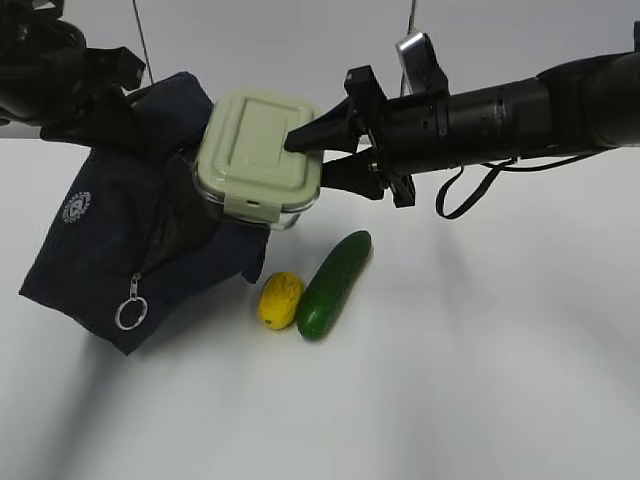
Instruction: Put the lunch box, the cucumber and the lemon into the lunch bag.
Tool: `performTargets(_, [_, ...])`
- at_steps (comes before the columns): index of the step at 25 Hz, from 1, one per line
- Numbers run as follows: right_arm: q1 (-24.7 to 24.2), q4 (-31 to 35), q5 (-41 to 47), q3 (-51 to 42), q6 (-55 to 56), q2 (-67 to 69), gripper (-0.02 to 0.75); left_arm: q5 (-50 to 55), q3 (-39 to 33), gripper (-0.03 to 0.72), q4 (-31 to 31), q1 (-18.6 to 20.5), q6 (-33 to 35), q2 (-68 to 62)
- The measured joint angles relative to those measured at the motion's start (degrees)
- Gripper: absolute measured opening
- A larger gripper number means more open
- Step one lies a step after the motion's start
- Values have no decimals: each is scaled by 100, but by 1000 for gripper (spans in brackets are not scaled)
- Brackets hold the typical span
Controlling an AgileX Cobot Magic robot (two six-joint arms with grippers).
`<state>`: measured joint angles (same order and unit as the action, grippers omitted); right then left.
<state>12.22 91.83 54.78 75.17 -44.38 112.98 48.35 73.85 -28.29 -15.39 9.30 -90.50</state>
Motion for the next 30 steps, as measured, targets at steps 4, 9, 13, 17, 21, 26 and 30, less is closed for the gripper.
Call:
performTargets(4, [0,-219,-21,0,0,127,376,-121,0,20,-306,0,188,0])
performTargets(9, [0,-278,-10,0,0,172,376,-182,0,20,-738,0,429,0])
performTargets(13, [0,-266,-1,0,0,172,377,-182,0,20,-1044,0,594,-23])
performTargets(17, [0,-244,47,0,-6,172,376,-130,0,20,-1693,0,983,-127])
performTargets(21, [8,-243,91,154,-32,172,376,-106,0,20,-2024,0,1195,-251])
performTargets(26, [167,-458,-97,405,-35,184,375,-106,0,20,-2082,0,1237,-306])
performTargets(30, [296,-511,-323,414,-35,249,372,-130,0,20,-2082,0,1246,-400])
